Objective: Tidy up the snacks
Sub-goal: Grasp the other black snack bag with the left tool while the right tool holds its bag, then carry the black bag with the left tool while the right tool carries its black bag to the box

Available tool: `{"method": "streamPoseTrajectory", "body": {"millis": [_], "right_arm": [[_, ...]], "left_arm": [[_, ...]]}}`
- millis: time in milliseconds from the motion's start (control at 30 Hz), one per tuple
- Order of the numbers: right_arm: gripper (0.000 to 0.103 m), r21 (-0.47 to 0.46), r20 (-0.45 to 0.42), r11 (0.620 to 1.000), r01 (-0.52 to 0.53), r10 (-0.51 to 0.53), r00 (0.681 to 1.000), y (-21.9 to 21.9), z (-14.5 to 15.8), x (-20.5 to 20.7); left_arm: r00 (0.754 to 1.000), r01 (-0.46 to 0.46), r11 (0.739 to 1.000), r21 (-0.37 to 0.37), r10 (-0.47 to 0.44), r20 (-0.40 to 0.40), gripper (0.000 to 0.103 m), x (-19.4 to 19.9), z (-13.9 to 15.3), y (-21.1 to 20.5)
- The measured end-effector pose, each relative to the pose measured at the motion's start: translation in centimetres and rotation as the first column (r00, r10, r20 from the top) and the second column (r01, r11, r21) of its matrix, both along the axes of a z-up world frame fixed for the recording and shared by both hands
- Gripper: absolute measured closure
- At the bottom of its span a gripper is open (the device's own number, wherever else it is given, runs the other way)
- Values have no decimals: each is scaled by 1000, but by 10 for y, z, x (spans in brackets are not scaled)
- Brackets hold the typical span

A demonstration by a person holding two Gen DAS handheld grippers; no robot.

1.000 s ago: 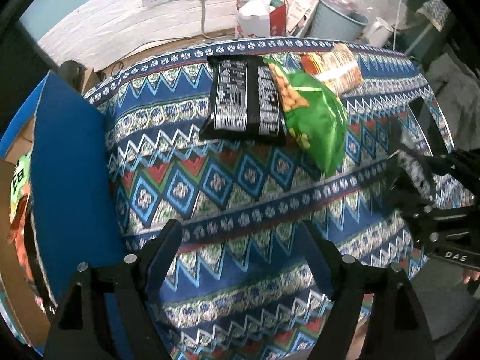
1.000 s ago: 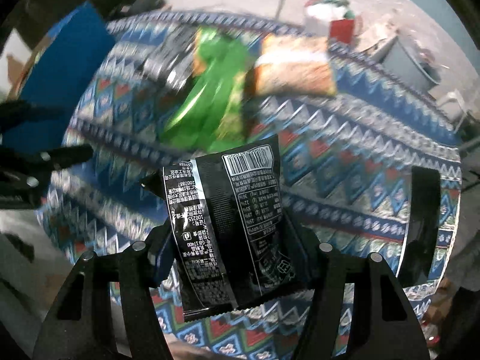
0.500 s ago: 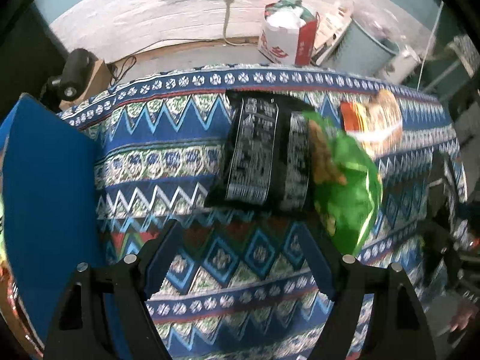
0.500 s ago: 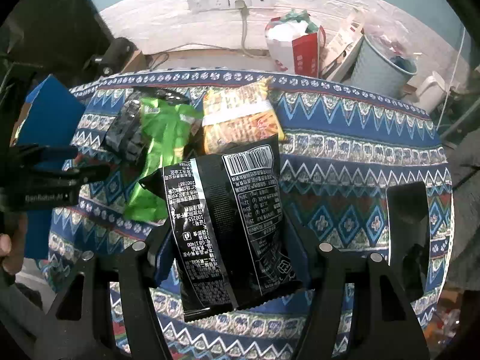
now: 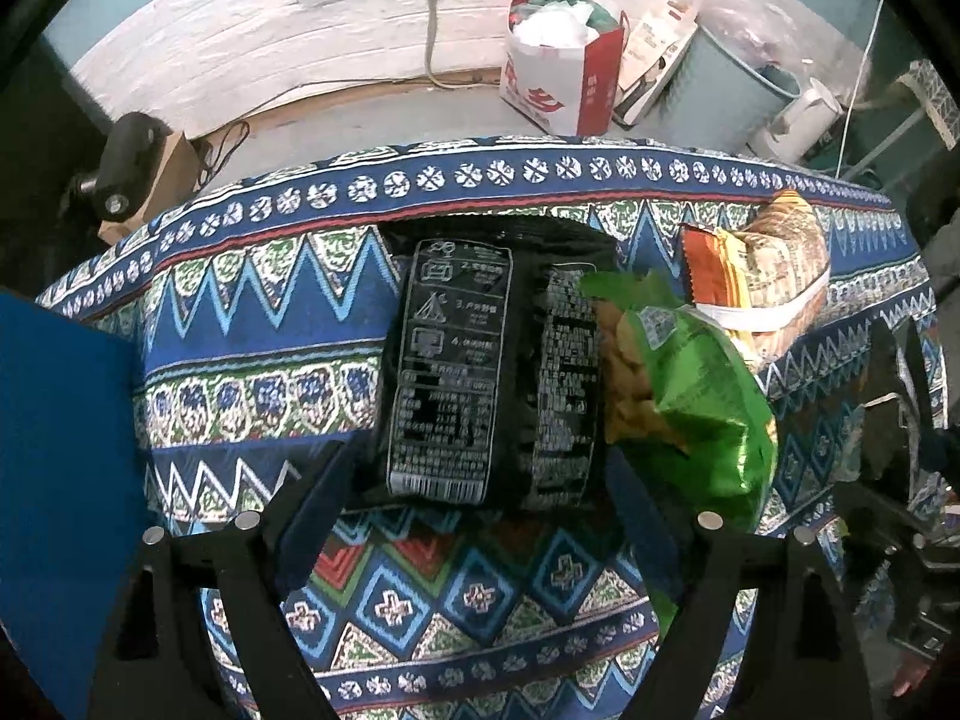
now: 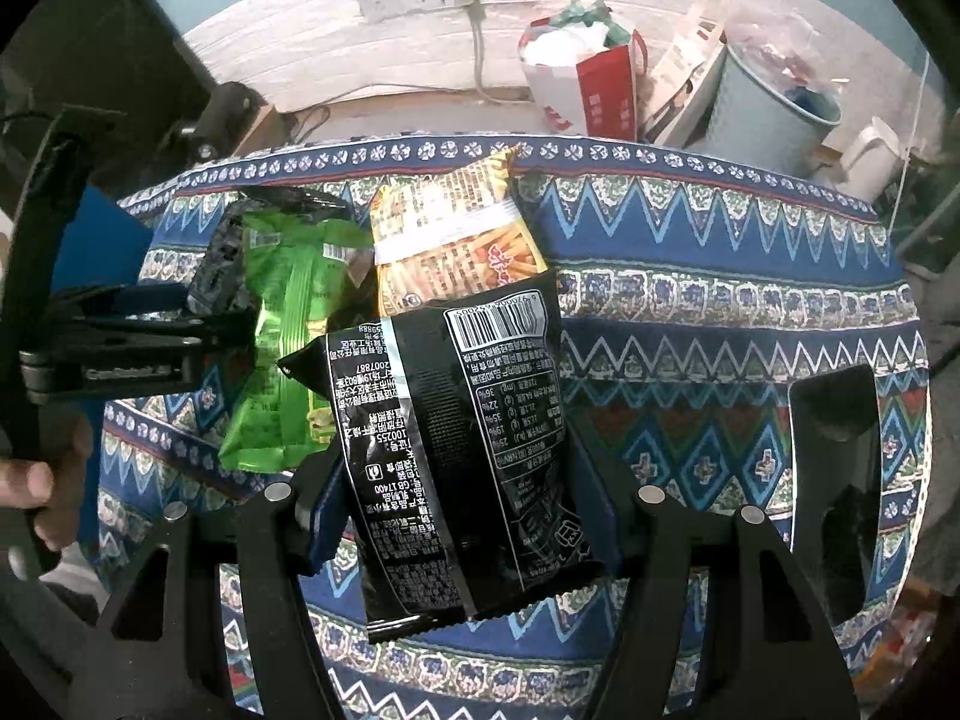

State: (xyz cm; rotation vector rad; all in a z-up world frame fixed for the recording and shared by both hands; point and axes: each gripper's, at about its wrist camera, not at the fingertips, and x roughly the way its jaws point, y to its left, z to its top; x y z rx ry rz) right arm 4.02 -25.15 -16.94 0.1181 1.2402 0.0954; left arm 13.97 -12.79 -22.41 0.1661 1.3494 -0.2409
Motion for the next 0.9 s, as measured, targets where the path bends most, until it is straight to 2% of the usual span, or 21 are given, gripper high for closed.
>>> {"method": "streamPoseTrajectory", "body": {"millis": [133, 333, 367, 400, 467, 533, 700, 900], "right_arm": [[39, 9, 1, 1000, 4, -4, 1000, -1, 0, 2], [39, 8, 2, 1000, 2, -2, 1000, -1, 1, 1], [39, 8, 2, 1000, 4, -4, 1000, -1, 1, 1], [39, 7, 3, 1000, 4, -4, 1000, -1, 2, 1], [39, 2, 4, 1000, 1, -1, 1000, 0, 2, 1], [39, -3, 6, 1000, -2, 2, 1000, 1, 3, 0], [39, -19, 23, 1000, -8, 9, 1000, 5, 9, 0], [39, -35, 49, 999, -15, 17, 999, 13, 21, -1]], "left_arm": [[1000, 22, 999, 33, -22, 3, 16, 6, -9, -7], [997, 56, 995, 78, -60, 48, 14, 5, -11, -16], [997, 53, 996, 72, -57, 54, 18, 4, -10, -13], [996, 51, 996, 70, -56, 65, 29, 2, -8, -12], [994, 61, 994, 90, -68, 80, 42, -1, -5, -13], [995, 62, 995, 80, -68, 76, 47, -4, -1, -11], [995, 38, 995, 90, -46, 92, 48, -11, 6, 2], [988, 40, 994, 98, -54, 145, 48, -28, 30, 14]]}}
